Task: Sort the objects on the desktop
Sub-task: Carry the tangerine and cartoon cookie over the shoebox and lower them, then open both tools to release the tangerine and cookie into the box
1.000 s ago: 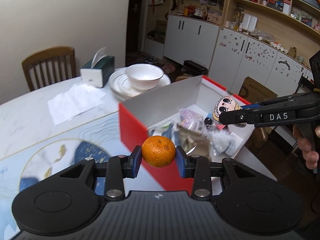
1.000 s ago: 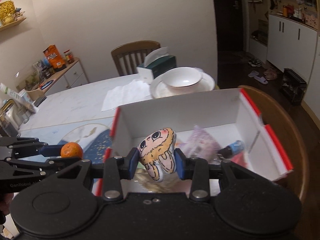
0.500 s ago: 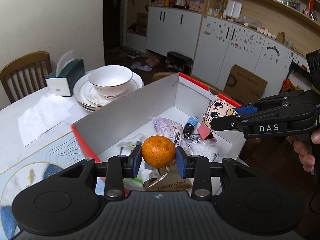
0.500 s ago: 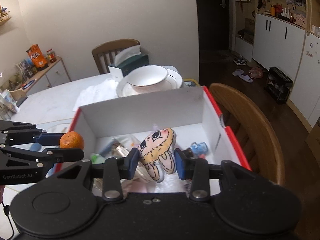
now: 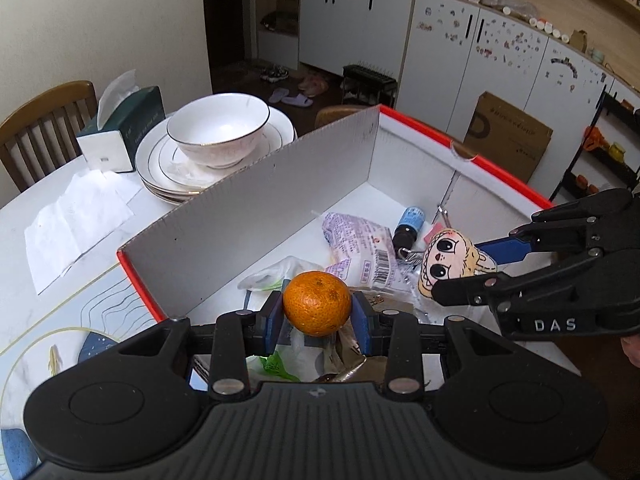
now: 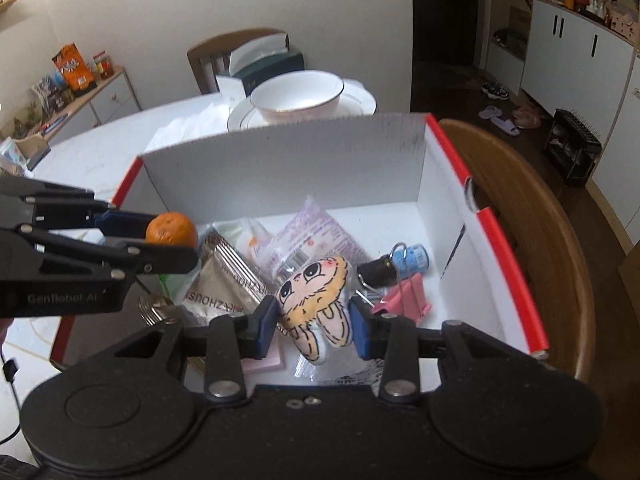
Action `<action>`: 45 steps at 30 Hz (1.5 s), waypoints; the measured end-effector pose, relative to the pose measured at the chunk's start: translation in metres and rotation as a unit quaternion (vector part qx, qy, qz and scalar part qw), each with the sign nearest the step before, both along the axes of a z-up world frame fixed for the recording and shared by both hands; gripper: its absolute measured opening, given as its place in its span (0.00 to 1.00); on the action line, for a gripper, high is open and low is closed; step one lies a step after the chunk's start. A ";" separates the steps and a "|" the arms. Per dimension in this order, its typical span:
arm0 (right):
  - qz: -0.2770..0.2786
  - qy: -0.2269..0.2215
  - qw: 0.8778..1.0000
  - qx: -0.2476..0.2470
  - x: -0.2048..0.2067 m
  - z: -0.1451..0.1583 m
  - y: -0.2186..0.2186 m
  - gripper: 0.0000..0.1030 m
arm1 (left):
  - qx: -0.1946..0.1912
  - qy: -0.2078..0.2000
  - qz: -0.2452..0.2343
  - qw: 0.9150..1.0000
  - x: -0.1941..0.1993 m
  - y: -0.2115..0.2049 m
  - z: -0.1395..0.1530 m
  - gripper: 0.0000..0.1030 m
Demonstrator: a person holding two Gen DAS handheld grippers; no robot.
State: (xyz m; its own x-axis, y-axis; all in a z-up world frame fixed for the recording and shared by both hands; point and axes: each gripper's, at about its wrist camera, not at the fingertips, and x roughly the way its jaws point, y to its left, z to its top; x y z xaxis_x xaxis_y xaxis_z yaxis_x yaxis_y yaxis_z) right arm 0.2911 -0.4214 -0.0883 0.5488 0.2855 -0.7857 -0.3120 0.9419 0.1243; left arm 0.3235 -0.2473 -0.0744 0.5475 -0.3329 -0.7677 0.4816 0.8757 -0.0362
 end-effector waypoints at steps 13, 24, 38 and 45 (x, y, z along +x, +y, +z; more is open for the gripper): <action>0.035 0.003 0.999 -0.032 0.002 -0.010 0.015 0.36 | 0.012 0.001 -0.021 1.000 0.016 -0.018 -0.002 0.34; 0.032 0.006 0.999 -0.027 0.004 -0.012 0.008 0.40 | 0.030 0.047 -0.019 0.998 0.030 -0.020 -0.027 0.34; 0.032 -0.003 0.999 -0.007 -0.005 -0.004 -0.005 0.57 | 0.008 0.043 -0.020 0.999 0.020 -0.016 -0.018 0.61; 0.029 -0.015 0.999 0.000 -0.013 0.005 -0.015 0.59 | -0.013 0.022 -0.004 1.000 0.008 -0.009 -0.003 0.61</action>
State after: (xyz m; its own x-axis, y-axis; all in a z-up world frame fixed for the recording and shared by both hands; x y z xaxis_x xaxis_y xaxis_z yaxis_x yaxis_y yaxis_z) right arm 0.2782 -0.4366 -0.0833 0.5548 0.3177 -0.7689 -0.3693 0.9222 0.1145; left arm 0.3317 -0.2562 -0.0774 0.5101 -0.3577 -0.7822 0.4865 0.8700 -0.0806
